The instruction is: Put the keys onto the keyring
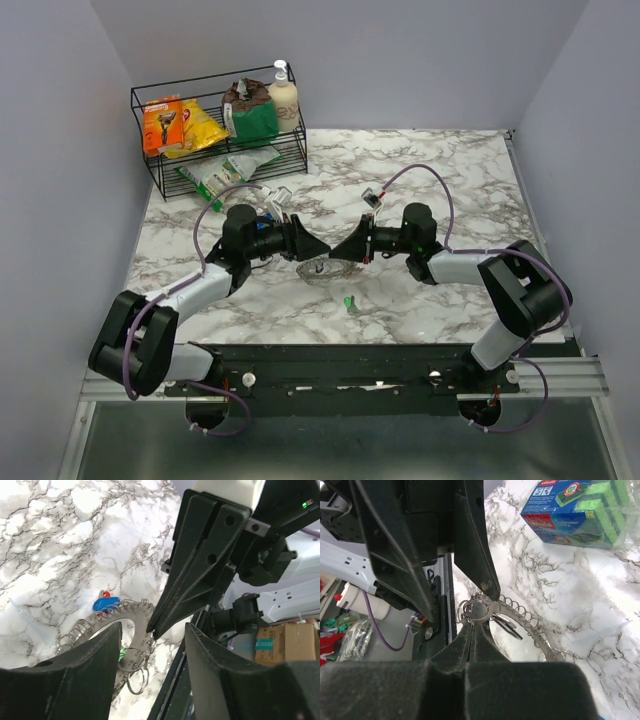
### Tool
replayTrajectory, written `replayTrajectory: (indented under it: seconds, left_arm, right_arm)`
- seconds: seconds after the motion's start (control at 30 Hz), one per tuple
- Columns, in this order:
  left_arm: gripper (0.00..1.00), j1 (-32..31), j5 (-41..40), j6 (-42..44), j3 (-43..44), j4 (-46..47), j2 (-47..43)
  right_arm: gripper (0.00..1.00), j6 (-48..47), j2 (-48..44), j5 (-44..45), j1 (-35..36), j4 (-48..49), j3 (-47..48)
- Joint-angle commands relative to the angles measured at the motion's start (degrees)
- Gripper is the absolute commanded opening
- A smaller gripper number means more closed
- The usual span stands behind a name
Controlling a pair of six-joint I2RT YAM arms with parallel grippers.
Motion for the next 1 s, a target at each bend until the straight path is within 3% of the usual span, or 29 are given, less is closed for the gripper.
replayTrajectory:
  seconds: [0.0,0.17,0.3,0.53,0.63,0.8,0.97]
  left_arm:
    - [0.65,0.5,-1.7,0.7,-0.1,1.2,-3.4]
    - [0.61,1.4,1.2,0.7,0.1,1.5,-2.8]
    - [0.52,1.4,5.4,1.7,0.9,1.2,-2.0]
    - [0.48,1.4,7.0,6.7,3.8,-6.0,-4.8]
    - [0.49,1.8,6.3,7.3,5.7,-8.9,-7.8]
    - [0.54,1.8,5.5,9.1,11.9,-14.5,-13.0]
    - [0.55,1.8,6.6,15.5,19.8,-26.2,-15.6]
  right_arm:
    - [0.01,0.1,-1.8,-2.0,0.3,2.7,-0.5]
    - [0.01,0.2,-3.0,-2.1,0.3,3.5,-1.3]
    - [0.01,0.2,-4.3,-2.8,0.3,4.5,-2.1]
    - [0.01,0.3,-7.2,-3.2,0.3,4.4,-1.9]
    - [0.01,-1.4,-10.2,-3.2,0.3,1.0,-0.4]
    - [0.01,-8.4,-17.8,-0.8,0.3,-14.3,3.1]
    - [0.01,-15.2,-25.5,0.8,0.3,-27.3,7.6]
